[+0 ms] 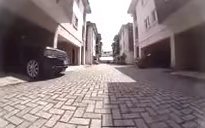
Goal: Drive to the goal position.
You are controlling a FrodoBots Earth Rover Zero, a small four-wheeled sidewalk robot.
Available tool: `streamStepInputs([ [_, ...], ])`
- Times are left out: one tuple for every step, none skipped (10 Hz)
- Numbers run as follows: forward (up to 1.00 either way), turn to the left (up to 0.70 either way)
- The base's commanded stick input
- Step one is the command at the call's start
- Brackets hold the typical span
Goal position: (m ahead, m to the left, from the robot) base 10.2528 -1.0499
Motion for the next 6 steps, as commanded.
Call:
streamStepInputs([
  [0.50,0.00],
  [0.50,0.00],
  [0.50,0.00],
  [0.50,0.00],
  [0.50,0.00],
  [0.50,0.00],
])
